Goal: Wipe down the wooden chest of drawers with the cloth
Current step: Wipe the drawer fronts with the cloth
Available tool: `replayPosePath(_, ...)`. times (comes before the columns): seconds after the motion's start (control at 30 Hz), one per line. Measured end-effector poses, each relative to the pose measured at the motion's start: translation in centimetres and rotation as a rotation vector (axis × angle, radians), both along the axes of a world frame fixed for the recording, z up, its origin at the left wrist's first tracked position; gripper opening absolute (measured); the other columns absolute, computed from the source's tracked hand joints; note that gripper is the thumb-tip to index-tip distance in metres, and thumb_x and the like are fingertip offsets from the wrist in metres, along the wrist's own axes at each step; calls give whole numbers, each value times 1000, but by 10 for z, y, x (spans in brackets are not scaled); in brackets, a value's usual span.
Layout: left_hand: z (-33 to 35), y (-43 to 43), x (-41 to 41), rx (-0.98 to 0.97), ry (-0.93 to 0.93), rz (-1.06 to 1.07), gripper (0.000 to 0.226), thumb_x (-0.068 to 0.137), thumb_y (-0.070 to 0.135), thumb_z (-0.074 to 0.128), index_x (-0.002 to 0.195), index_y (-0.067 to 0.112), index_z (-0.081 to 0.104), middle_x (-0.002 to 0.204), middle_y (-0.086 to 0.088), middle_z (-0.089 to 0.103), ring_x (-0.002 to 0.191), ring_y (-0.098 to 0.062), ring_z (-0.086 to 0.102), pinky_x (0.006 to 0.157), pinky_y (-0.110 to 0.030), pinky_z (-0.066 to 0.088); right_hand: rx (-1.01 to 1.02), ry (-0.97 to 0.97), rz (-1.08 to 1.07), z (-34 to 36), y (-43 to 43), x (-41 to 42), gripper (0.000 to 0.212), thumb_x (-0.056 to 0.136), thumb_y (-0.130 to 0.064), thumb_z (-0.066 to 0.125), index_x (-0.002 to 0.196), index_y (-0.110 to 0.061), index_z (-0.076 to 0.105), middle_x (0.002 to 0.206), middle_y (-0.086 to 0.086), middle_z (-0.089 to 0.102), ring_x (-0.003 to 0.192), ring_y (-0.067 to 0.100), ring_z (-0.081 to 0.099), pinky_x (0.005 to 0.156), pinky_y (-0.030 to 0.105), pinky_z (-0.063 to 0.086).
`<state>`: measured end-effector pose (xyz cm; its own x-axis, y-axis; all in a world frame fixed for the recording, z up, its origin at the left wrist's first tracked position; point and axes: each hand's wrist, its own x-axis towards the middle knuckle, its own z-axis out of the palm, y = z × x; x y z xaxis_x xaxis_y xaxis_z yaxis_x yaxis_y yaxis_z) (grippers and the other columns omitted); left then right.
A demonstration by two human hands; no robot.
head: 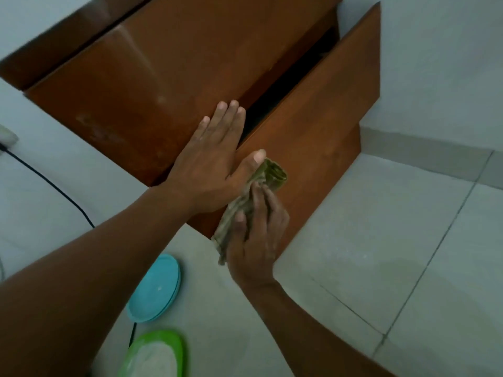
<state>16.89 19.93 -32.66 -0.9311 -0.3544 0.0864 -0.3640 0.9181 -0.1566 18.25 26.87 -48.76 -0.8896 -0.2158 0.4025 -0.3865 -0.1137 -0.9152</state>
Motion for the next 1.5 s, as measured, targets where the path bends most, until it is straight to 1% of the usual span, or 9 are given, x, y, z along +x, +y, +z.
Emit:
replayPosePath(0.13, -2, 0, 2, 42, 9, 23, 91, 93, 72, 11, 161, 15, -5, 171, 0, -10, 154, -8, -17, 126, -35, -10, 102, 144, 53, -26, -18, -4, 59, 105, -32, 27, 156, -4, 20, 166, 15, 13, 155, 34, 11, 124, 54, 15)
replayPosePath(0.27, -2, -4, 2, -5, 8, 4, 92, 93, 74, 13, 162, 16, -6, 171, 1, -10, 154, -7, -17, 125, -33, -9, 99, -74, 35, -23, -34, -85, 58, 108, -35, 17, 160, -20, -3, 169, 2, -10, 156, 19, -12, 126, 48, -4)
replayPosePath(0.4, -2, -8, 2, -21, -3, -20, 93, 93, 76, 17, 161, 17, -8, 170, 2, -12, 153, -7, -19, 123, -29, -13, 73, -384, -102, -6, -48, -174, 56, 107, -36, 24, 159, -15, 20, 166, 9, 20, 153, 26, 16, 125, 39, 11)
replayPosePath(0.53, -2, -8, 1, -31, -2, -27, 94, 91, 77, 15, 161, 18, -9, 170, 2, -13, 152, -6, -20, 124, -29, -12, -56, -527, -271, 5, -32, -183, 39, 102, -20, 44, 139, -10, 52, 132, 7, 54, 124, 23, 49, 99, 18, 32)
replayPosePath(0.83, -4, -12, 3, -84, 2, -64, 90, 95, 73, 16, 161, 16, -7, 170, 0, -12, 153, -6, -20, 123, -28, -11, -41, 50, -77, -18, -39, -4, 46, 100, -22, 47, 143, -7, 50, 128, 11, 44, 114, 23, 49, 98, 32, 43)
replayPosePath(1.1, 3, -22, -5, -469, -95, -119, 82, 101, 62, 17, 161, 7, 2, 169, -11, 0, 157, -21, -5, 127, -43, 1, -23, -355, -190, 1, -66, -126, 44, 105, -31, 32, 144, -14, 45, 123, 5, 41, 108, 22, 51, 91, 44, 52)
replayPosePath(1.2, 16, -28, -26, -632, -152, -136, 74, 102, 50, 10, 160, 5, -1, 169, -14, -7, 156, -25, -9, 126, -48, -1, -72, -296, -171, 8, -63, -115, 38, 106, -24, 37, 139, -11, 51, 123, 3, 43, 107, 19, 53, 90, 41, 53)
replayPosePath(1.33, 15, -32, -50, -783, -217, -142, 69, 99, 42, -10, 154, 3, -25, 162, -17, -32, 152, -28, -27, 124, -50, -11, -15, 129, -60, 2, -67, -54, 47, 105, -29, 37, 149, -15, 44, 135, 12, 49, 122, 27, 50, 102, 46, 43)
replayPosePath(1.5, 8, -45, -51, -823, -179, -227, 65, 104, 34, -3, 157, -4, -8, 166, -26, -13, 156, -34, -11, 125, -52, -2, 111, 316, -19, -22, -92, -124, 54, 107, -39, 17, 159, -27, 10, 168, 8, 15, 155, 30, 12, 123, 57, 16)
